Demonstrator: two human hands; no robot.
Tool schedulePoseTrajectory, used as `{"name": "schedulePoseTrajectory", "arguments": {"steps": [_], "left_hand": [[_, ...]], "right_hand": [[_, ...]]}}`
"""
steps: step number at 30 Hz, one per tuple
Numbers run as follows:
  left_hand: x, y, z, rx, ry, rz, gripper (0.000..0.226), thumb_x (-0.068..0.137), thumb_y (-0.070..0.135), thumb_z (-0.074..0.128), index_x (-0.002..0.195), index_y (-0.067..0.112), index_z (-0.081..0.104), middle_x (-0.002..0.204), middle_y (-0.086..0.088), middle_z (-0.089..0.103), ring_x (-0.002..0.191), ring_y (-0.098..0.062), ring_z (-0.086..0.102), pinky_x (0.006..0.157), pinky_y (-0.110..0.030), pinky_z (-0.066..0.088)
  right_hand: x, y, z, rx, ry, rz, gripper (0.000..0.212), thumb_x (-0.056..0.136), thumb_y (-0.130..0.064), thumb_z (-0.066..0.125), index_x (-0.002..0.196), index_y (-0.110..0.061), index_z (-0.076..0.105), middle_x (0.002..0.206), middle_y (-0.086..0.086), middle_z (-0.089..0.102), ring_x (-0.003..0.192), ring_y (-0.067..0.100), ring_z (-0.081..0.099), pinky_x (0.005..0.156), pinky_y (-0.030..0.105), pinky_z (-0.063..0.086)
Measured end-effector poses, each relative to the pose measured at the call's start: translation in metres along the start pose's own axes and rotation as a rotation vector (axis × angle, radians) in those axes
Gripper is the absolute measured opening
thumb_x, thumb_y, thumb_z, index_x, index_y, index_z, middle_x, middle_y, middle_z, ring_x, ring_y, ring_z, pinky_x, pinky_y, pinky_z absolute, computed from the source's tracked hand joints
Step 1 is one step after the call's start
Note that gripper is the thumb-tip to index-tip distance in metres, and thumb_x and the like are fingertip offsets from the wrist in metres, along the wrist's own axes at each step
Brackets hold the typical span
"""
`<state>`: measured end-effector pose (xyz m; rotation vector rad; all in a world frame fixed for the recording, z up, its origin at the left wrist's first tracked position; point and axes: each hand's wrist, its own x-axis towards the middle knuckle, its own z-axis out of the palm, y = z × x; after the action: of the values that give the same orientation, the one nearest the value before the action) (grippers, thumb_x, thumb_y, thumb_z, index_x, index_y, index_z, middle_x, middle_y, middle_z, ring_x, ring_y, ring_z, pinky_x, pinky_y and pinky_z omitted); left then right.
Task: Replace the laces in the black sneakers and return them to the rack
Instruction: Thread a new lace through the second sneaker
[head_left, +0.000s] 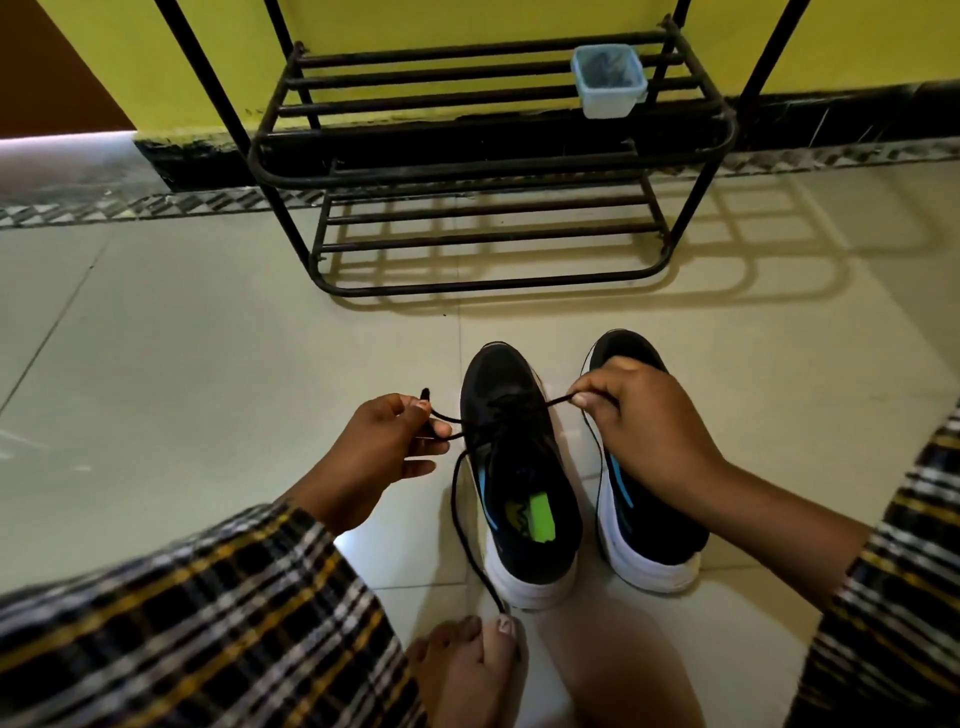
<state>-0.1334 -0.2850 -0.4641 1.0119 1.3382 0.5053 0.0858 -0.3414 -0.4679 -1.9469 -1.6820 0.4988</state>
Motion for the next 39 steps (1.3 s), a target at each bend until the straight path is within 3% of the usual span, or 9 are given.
{"name": "schedulePoseTrajectory", "arguments": {"steps": [10, 12, 15, 18, 24, 28, 32, 35, 39], "left_hand": [[0.008, -0.008, -0.006, 0.206, -0.003, -0.011, 0.014, 0.098, 0.019, 0.046, 0.087, 0.013, 0.053, 0.090, -0.005, 0.068, 0.083, -0.017, 0.060, 0.073, -0.031, 0.047], [0.006, -0.013, -0.005, 0.527, 0.090, 0.156, 0.009, 0.094, 0.025, 0.054, 0.098, 0.018, 0.056, 0.112, 0.000, 0.061, 0.090, -0.013, 0.056, 0.081, -0.031, 0.046], [0.001, -0.013, 0.003, 0.831, 0.082, 0.556, 0.034, 0.088, 0.035, 0.059, 0.121, 0.034, 0.053, 0.135, 0.010, 0.048, 0.121, -0.012, 0.046, 0.103, -0.036, 0.038], [-0.011, -0.006, 0.023, 0.723, -0.065, 0.651, 0.023, 0.090, 0.026, 0.061, 0.113, 0.028, 0.064, 0.112, 0.014, 0.064, 0.103, 0.002, 0.055, 0.088, -0.013, 0.042], [-0.008, -0.003, 0.032, 0.542, -0.033, 0.535, 0.017, 0.094, 0.022, 0.055, 0.087, 0.020, 0.071, 0.074, 0.006, 0.071, 0.073, -0.006, 0.065, 0.070, -0.019, 0.046], [-0.003, -0.009, 0.028, 0.429, 0.008, 0.395, 0.016, 0.094, 0.018, 0.055, 0.087, 0.019, 0.069, 0.070, 0.004, 0.072, 0.074, -0.018, 0.067, 0.066, -0.019, 0.047], [-0.001, -0.016, 0.026, 0.500, 0.014, 0.377, 0.019, 0.092, 0.023, 0.058, 0.081, 0.021, 0.073, 0.076, 0.002, 0.072, 0.078, -0.017, 0.066, 0.072, -0.026, 0.048], [0.000, -0.018, 0.025, 0.471, 0.022, 0.363, 0.014, 0.091, 0.016, 0.060, 0.088, 0.021, 0.072, 0.083, 0.001, 0.073, 0.080, -0.007, 0.068, 0.069, -0.018, 0.048], [0.000, -0.020, 0.025, 0.459, 0.012, 0.366, 0.014, 0.091, 0.014, 0.060, 0.090, 0.023, 0.070, 0.074, 0.004, 0.071, 0.068, 0.005, 0.063, 0.063, -0.003, 0.041]], "right_hand": [[0.004, -0.002, -0.010, -0.110, 0.083, -0.097, 0.010, 0.087, -0.018, 0.063, 0.086, -0.014, 0.072, 0.083, -0.002, 0.060, 0.091, 0.020, 0.048, 0.076, 0.027, 0.034], [0.003, -0.005, -0.008, -0.085, 0.036, -0.097, 0.009, 0.085, -0.021, 0.067, 0.082, -0.014, 0.071, 0.080, -0.005, 0.056, 0.089, 0.017, 0.049, 0.074, 0.026, 0.035], [-0.001, -0.010, -0.002, -0.004, -0.041, -0.136, 0.007, 0.082, -0.022, 0.071, 0.076, -0.017, 0.069, 0.076, -0.007, 0.057, 0.078, 0.010, 0.050, 0.071, 0.022, 0.038], [-0.002, -0.019, 0.003, 0.134, -0.098, -0.165, 0.004, 0.081, -0.019, 0.072, 0.077, -0.019, 0.070, 0.075, -0.009, 0.060, 0.071, 0.004, 0.054, 0.066, 0.013, 0.040], [0.001, -0.021, 0.004, 0.090, -0.008, -0.228, 0.012, 0.084, -0.025, 0.068, 0.076, -0.016, 0.066, 0.068, -0.008, 0.059, 0.066, 0.005, 0.054, 0.062, 0.023, 0.045], [0.002, -0.013, 0.010, -0.111, -0.163, -0.090, 0.030, 0.086, -0.041, 0.063, 0.070, -0.017, 0.055, 0.058, -0.008, 0.049, 0.058, 0.009, 0.048, 0.057, 0.028, 0.038], [-0.007, -0.015, 0.023, -0.447, -0.421, -0.036, 0.047, 0.087, -0.057, 0.052, 0.080, -0.011, 0.056, 0.073, 0.004, 0.055, 0.075, 0.024, 0.058, 0.061, 0.032, 0.044], [-0.011, -0.017, 0.025, -0.562, -0.477, -0.072, 0.042, 0.096, -0.045, 0.043, 0.094, -0.006, 0.059, 0.089, 0.013, 0.060, 0.086, 0.029, 0.060, 0.060, 0.029, 0.037], [-0.015, -0.020, 0.025, -0.547, -0.466, -0.126, 0.035, 0.095, -0.035, 0.042, 0.081, -0.007, 0.057, 0.069, 0.008, 0.044, 0.071, 0.028, 0.055, 0.054, 0.028, 0.032]]}}
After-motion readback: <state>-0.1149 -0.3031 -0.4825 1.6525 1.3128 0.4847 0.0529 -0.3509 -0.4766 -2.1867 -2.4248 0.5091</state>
